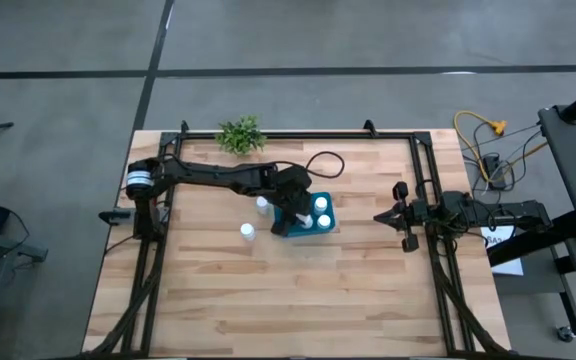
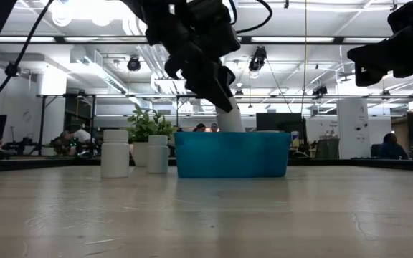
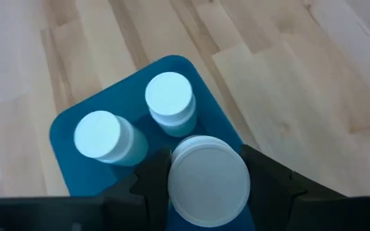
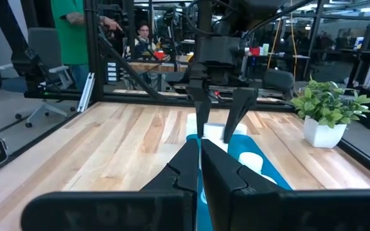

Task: Pick and place pill bottles into a basket
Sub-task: Put the white medicine bottle into the blue bin

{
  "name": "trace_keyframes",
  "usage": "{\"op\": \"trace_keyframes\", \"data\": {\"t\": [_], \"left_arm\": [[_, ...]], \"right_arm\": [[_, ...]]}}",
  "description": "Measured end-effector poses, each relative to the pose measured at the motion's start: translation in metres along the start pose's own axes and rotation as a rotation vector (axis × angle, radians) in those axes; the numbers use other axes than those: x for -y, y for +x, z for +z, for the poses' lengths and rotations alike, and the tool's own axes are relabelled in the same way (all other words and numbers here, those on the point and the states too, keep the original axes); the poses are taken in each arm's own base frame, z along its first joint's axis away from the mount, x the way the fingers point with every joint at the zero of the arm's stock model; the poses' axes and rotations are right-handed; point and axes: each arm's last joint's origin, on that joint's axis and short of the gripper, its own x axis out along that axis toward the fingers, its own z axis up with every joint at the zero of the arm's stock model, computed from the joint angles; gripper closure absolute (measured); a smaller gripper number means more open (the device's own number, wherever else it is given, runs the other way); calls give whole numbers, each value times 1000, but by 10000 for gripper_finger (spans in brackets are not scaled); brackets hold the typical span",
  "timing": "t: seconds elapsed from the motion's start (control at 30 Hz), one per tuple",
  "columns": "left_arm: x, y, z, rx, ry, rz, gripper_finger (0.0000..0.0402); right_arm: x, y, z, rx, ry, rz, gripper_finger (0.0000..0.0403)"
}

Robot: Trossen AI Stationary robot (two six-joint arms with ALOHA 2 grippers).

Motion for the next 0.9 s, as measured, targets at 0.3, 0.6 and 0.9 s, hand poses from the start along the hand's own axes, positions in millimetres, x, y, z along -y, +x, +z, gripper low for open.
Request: {"op": "trace_keyframes", "data": {"t": [0.3, 0.6, 0.9], "left_arm": [[1, 4, -3, -8, -7, -22, 259], [-2, 29, -11, -57, -16, -47, 259], [-7, 37, -12, -87, -26, -58, 259]], "right_arm": [[0, 0, 0, 0, 0, 0, 394], [0, 0, 0, -1, -1, 1, 394], [0, 0, 0, -1, -3, 0, 394]]}}
